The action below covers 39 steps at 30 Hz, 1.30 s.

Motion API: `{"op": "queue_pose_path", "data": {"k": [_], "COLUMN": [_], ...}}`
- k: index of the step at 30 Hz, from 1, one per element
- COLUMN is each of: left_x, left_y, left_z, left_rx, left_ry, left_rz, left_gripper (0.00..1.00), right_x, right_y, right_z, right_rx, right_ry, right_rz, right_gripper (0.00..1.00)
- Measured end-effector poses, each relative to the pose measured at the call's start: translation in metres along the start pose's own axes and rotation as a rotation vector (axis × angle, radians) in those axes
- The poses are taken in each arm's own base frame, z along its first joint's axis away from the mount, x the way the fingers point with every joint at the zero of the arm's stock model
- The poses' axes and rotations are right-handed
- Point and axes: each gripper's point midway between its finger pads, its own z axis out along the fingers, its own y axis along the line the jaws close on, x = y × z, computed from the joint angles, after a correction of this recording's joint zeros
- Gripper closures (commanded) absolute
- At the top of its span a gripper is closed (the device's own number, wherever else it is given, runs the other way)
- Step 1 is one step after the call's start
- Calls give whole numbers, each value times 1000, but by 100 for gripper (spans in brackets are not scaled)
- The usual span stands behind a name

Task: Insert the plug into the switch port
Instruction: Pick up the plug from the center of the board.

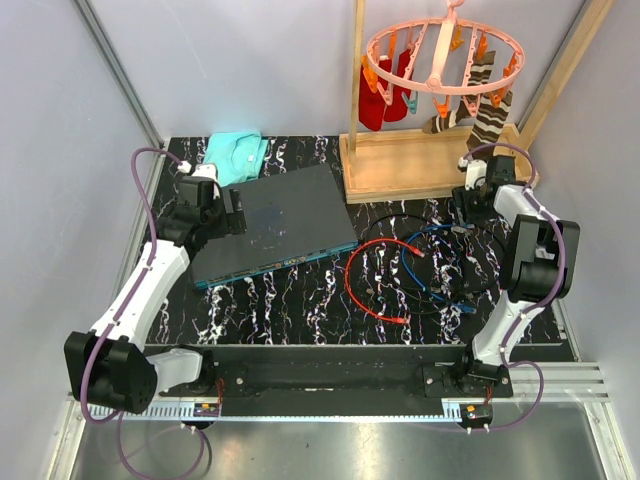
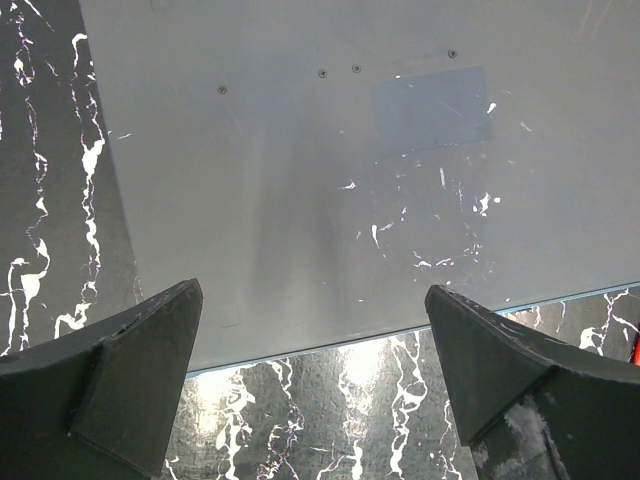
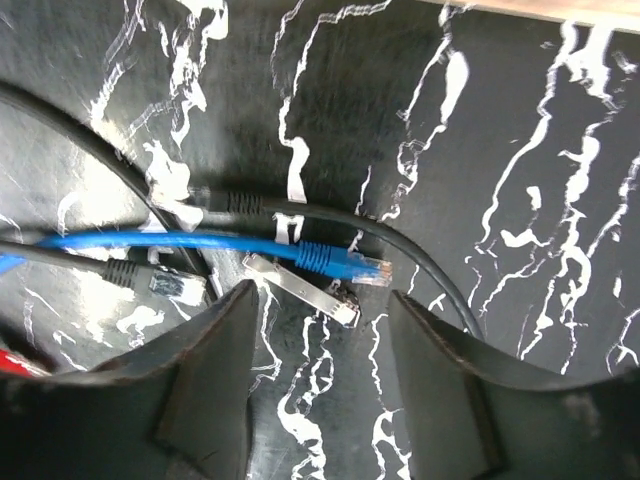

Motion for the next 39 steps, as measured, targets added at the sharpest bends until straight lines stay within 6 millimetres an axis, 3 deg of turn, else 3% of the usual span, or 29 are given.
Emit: {"op": "queue_pose_path", "data": {"k": [8, 22, 25, 30, 35, 39], "left_x": [3, 4, 4, 4, 4, 5], "left_y": [2, 10, 10, 10, 9, 6], "left_z": [4, 9, 9, 9, 9, 9], "left_rx": [-15, -36, -35, -33, -27, -8], "left_ry": [14, 28, 28, 28, 30, 34], "left_rz": [2, -12, -13, -13, -14, -26], "left_gripper": [1, 1, 1, 1, 1, 1], "right_x": [26, 35, 37, 38, 41, 38], "right_y": [7, 8, 9, 11, 17, 27], "right_z": [10, 18, 20, 19, 17, 4], "right_rx": [-87, -126, -130, -134, -151, -173], "right_ry": [87, 121, 128, 132, 140, 119], "right_rz": [-54, -40, -34, -18, 19, 92], "right_gripper": [46, 52, 58, 80, 87, 96]}}
